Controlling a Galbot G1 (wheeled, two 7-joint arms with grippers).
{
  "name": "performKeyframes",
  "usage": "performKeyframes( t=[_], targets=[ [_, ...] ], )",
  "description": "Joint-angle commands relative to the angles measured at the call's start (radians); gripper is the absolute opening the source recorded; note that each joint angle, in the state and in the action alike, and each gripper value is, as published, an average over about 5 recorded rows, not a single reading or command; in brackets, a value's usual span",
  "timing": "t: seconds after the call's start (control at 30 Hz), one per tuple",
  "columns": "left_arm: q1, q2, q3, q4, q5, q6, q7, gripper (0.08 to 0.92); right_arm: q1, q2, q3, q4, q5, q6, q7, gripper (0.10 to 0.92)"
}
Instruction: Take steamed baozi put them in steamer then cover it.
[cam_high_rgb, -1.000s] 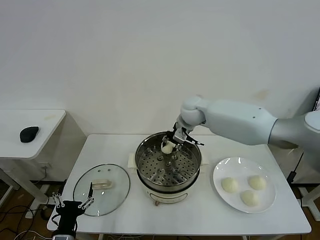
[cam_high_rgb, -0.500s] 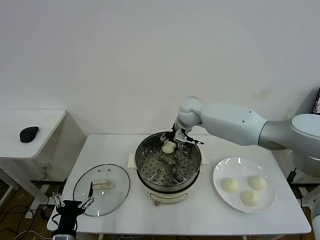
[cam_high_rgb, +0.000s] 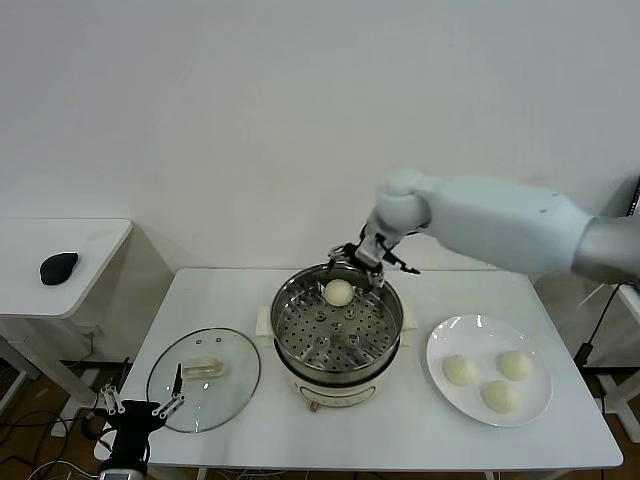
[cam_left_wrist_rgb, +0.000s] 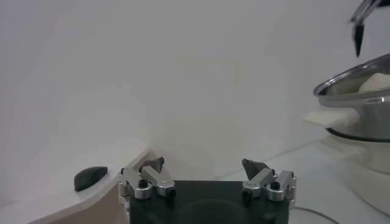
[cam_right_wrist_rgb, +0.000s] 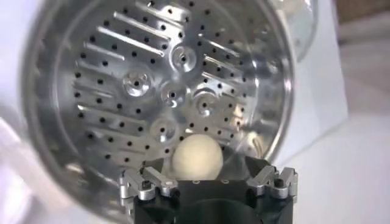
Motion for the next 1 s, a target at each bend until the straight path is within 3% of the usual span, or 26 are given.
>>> performKeyframes(
  t=[0.03,0.3,0.67,1.0],
  targets=[
    [-0.003,0.009,0.001,-0.01,-0.007,0.043,-0.004,0.823,0.187,-0.26,-0.048,0.265,0.278,-0.467,-0.06,0.823],
    [-0.021,0.029,-0.004,-0.002,-0.008,0.049,-0.002,0.823,0.203,-0.513,-0.091,0.381,0.259,-0.636,-0.048,0.823],
    [-0.035,0.03,-0.009,0.01,-0.007,0.048,-0.001,0.823,-0.116,-0.659,0.037,0.335,0.027,-0.442,-0.093,0.823],
    [-0.034,0.016,-0.009,0.025,0.003,0.048,0.0,0.823,-0.555,-0.647,0.366,0.241,-0.143,-0.393,-0.066,0.823]
  ],
)
